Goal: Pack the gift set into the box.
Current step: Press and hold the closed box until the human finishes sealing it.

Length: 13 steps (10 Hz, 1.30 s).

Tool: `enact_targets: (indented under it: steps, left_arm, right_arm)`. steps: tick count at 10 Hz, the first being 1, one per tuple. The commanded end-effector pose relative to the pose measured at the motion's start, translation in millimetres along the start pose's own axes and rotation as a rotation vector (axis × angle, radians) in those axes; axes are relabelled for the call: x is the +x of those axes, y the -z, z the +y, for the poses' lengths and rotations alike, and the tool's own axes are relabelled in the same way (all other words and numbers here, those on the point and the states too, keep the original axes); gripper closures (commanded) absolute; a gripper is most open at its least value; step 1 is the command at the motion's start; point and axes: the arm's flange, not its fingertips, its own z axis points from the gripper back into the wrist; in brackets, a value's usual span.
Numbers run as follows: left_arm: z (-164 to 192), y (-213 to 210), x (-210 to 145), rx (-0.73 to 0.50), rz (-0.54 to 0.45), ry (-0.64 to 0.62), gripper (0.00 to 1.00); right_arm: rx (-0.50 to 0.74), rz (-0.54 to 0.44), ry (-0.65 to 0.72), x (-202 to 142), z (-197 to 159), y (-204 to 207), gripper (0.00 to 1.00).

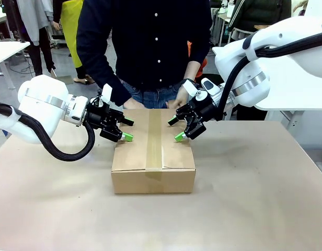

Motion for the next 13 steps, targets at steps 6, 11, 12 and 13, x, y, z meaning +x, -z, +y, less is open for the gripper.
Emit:
enact_targets:
  steps: [6, 11, 12, 13]
  left_arm:
    - [-10, -17, 10, -0.043, -0.089, 0.002, 0.0]
    - [-66, -182, -3, 0.145, -0.568, 0.026, 0.0]
    - [-76, -202, -23, 0.18, -0.647, 0.037, 0.0]
    - [-85, -214, -37, 0.202, -0.674, 0.042, 0.0]
  right_arm:
    - [0.053, -0.097, -0.054, 11, 9, -6, 0.0]
    - [-0.323, -0.451, -0.069, -2, 131, -151, 0.0]
    - [-0.453, -0.495, -0.053, -23, 154, -166, 0.0]
    - [-0.571, -0.528, -0.028, -44, 170, -176, 0.0]
